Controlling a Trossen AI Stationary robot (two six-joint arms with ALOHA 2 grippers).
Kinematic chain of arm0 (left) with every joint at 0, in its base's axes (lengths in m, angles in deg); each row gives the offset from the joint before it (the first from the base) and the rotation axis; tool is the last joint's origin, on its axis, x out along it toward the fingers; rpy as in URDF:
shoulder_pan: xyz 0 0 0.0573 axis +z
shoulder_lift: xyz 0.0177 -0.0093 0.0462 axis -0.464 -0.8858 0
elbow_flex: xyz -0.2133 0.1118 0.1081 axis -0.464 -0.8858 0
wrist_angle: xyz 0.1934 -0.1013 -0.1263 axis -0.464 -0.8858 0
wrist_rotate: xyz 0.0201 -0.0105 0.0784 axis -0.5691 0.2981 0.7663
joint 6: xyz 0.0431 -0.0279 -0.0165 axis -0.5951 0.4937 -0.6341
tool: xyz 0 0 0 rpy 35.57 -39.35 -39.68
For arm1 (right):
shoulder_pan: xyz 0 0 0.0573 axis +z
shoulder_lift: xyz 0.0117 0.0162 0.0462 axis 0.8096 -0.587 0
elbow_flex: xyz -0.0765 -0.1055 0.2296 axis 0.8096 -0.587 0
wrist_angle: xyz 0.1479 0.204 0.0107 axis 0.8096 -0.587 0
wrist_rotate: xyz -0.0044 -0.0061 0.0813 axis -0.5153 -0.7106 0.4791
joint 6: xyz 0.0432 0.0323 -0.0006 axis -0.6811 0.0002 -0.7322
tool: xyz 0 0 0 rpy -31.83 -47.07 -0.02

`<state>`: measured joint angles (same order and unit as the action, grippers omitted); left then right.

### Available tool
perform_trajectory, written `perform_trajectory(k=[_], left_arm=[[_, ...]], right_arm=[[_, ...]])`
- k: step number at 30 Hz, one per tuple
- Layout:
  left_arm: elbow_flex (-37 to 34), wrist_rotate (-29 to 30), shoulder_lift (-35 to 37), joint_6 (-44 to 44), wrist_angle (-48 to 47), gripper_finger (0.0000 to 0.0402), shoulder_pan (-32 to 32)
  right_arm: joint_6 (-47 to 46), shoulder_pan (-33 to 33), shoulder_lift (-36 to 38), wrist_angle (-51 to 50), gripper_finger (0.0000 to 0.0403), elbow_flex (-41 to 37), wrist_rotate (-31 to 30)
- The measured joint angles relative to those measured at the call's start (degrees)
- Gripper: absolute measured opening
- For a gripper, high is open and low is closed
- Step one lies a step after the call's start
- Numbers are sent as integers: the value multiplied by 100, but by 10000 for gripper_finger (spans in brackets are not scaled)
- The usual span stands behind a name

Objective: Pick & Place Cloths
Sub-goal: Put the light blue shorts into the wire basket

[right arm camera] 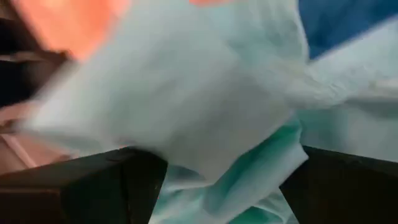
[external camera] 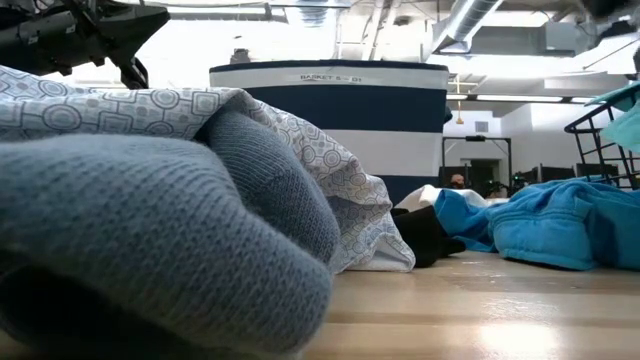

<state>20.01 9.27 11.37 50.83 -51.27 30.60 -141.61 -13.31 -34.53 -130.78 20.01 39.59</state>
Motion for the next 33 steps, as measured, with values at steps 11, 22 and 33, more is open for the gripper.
perform_trajectory(k=[11,22,33], left_arm=[[0,0,0,0,18,3,-1],[0,-1,0,0,17,3,1],[0,0,0,69,169,3,0]], right_arm=[[-476,84,235,-633,21,-2,-30],[-2593,696,1553,-2905,4,133,476],[-3097,831,1155,-1752,2,-436,392]])
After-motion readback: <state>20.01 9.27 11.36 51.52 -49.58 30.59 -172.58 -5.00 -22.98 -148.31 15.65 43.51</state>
